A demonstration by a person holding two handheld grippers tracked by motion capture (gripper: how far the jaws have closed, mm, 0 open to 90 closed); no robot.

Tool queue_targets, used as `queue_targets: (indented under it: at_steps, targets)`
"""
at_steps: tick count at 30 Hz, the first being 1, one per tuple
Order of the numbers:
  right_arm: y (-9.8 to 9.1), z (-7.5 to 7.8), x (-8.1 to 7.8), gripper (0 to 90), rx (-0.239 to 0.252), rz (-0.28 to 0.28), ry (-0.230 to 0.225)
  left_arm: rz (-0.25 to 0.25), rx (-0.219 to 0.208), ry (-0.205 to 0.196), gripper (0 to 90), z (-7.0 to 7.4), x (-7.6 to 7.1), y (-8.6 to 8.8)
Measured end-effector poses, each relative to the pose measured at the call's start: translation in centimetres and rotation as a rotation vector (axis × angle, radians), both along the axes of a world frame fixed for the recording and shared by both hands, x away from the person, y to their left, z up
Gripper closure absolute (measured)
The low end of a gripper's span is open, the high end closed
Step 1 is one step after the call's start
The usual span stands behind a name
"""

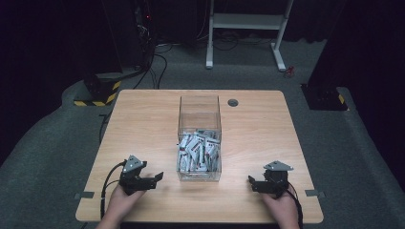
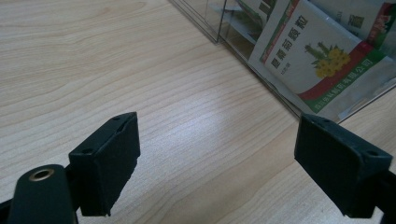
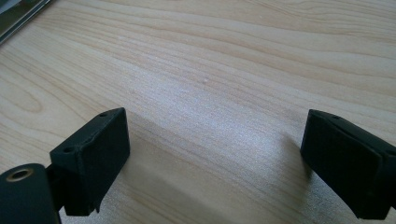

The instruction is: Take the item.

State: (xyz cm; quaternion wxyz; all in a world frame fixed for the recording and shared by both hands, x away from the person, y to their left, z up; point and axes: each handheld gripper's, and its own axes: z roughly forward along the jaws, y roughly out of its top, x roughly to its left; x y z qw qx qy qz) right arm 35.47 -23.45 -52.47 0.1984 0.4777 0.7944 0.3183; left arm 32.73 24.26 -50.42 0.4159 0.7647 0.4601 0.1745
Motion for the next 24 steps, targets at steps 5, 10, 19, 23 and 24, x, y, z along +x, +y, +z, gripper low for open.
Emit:
queue_targets:
  at_steps: [5,10,19,23,24]
  targets:
    - [0.0,0.0,0.0,7.8,0.0,0.0,0.0,0.017,-0.04,-0.046,14.3,0.6,-0.4,-0.4]
    - [0.0,0.0,0.0,7.7,0.001,-0.003,0.002,0.049,-0.062,-0.081,14.1,1.1,-0.4,-1.2]
    - [0.1,0.0,0.0,7.7,0.001,-0.003,0.002,0.052,-0.031,-0.063,14.1,1.1,-0.4,-1.7]
    - [0.1,0.0,0.1,7.7,0.001,0.0,0.001,0.028,-0.003,-0.04,15.0,1.3,-0.5,-1.7]
    - [0.1,0.0,0.1,7.6,0.001,-0.001,0.002,0.023,0.0,-0.036,15.0,1.4,-0.5,-1.7]
